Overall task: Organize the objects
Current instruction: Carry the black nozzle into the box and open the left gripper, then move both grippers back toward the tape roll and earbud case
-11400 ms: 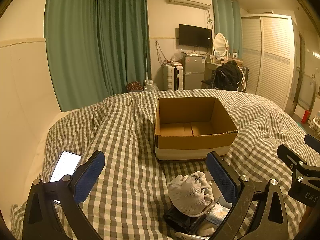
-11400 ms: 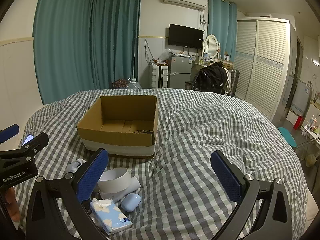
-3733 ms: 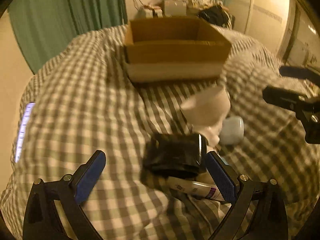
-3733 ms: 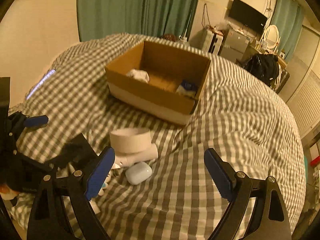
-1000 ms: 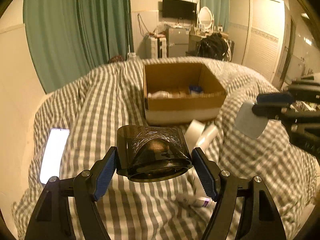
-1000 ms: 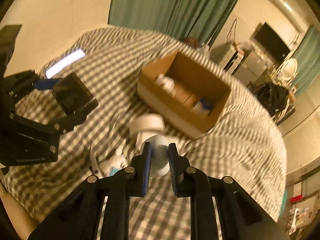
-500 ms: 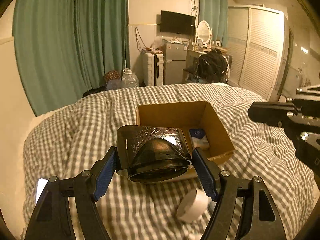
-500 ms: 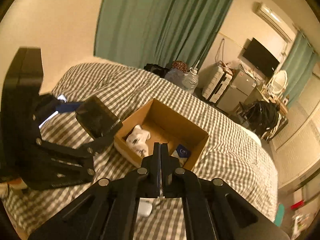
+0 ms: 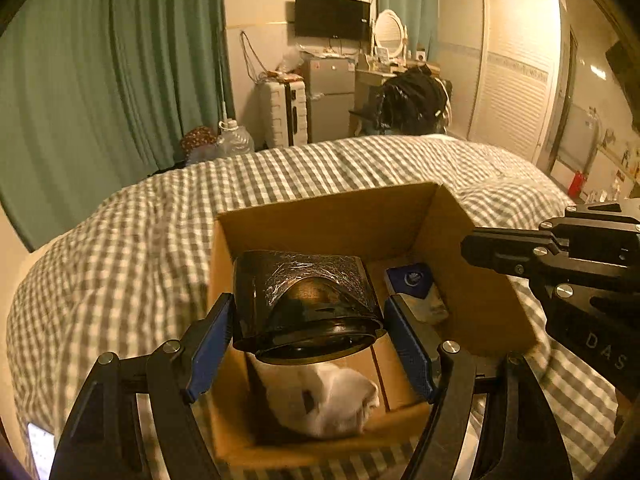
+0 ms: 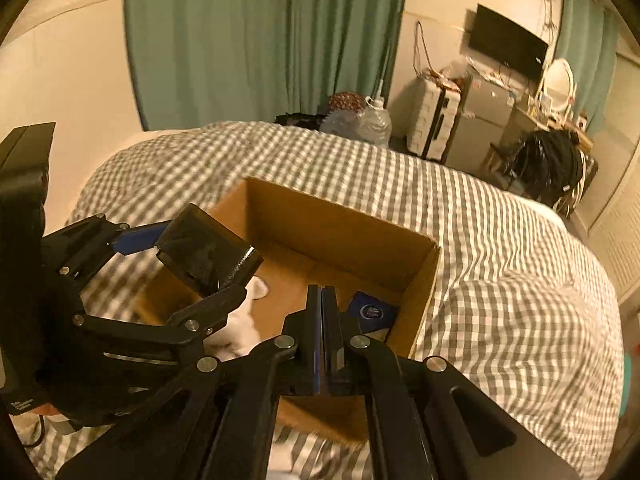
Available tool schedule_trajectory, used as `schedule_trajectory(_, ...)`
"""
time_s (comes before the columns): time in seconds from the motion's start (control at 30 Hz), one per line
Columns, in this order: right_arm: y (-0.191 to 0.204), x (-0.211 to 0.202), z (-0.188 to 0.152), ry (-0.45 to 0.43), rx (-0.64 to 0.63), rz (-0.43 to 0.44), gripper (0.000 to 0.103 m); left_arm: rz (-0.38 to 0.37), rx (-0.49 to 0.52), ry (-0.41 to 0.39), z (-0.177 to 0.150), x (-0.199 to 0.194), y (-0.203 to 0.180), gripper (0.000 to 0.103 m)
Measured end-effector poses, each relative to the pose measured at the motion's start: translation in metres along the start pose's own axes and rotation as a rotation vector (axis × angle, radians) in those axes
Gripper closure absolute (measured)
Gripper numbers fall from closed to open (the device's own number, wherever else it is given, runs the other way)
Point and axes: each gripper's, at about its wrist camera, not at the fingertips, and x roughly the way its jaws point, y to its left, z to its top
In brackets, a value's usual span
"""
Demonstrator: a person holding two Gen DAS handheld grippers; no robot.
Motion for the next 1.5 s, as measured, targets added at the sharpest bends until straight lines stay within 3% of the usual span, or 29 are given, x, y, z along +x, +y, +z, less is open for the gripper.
schedule_trajectory(0.17,-0.015,0.02,-0.01,0.002,0.026,0.004,0.103,-0.008,0.013,0.034,0.0,0.021,-0.001,0.024)
schedule_trajectory(0.27,-0.021,0.024,-0.013,0.001,0.045,-0.001,0.103,0.023,0.0,0.042,0.0,0.021,0.001,0.011)
schedule_trajectory(0.33,-0.025,0.019,-0.013,-0.007,0.056,-0.012,0.1,0.027,-0.007,0.03,0.002,0.013,0.002,0.011)
schedule_trajectory(0.37,-0.025,0.016,-0.012,-0.01,0.058,-0.017,0.088,0.025,-0.011,0.029,0.003,0.008,0.003,0.01)
schedule_trajectory(0.4,-0.026,0.011,-0.011,-0.017,0.062,-0.026,0.068,0.026,-0.019,0.027,0.005,0.002,0.003,0.009)
schedule_trajectory(0.47,-0.029,-0.002,-0.01,-0.044,0.073,-0.041,0.055,0.029,-0.029,0.017,0.009,-0.011,0.004,0.007)
schedule_trajectory(0.57,-0.028,-0.033,-0.007,-0.079,0.079,-0.045,0.054,0.039,-0.033,-0.01,0.014,-0.04,0.003,0.006)
schedule_trajectory(0.9,0.002,-0.17,0.002,-0.232,0.047,-0.113,0.036,0.099,-0.074,-0.087,0.014,-0.152,0.005,0.005)
schedule_trajectory(1.13,0.032,-0.236,-0.002,-0.264,0.04,-0.02,0.024,0.078,-0.072,-0.121,-0.01,-0.203,0.009,0.004)
schedule_trajectory(1.3,0.05,-0.25,-0.017,-0.258,0.013,-0.048,0.024,0.084,-0.048,-0.155,-0.037,-0.227,0.012,0.003)
schedule_trajectory(1.5,0.064,-0.228,-0.048,-0.197,-0.029,-0.041,0.024,0.11,-0.055,-0.129,-0.074,-0.214,0.015,0.003)
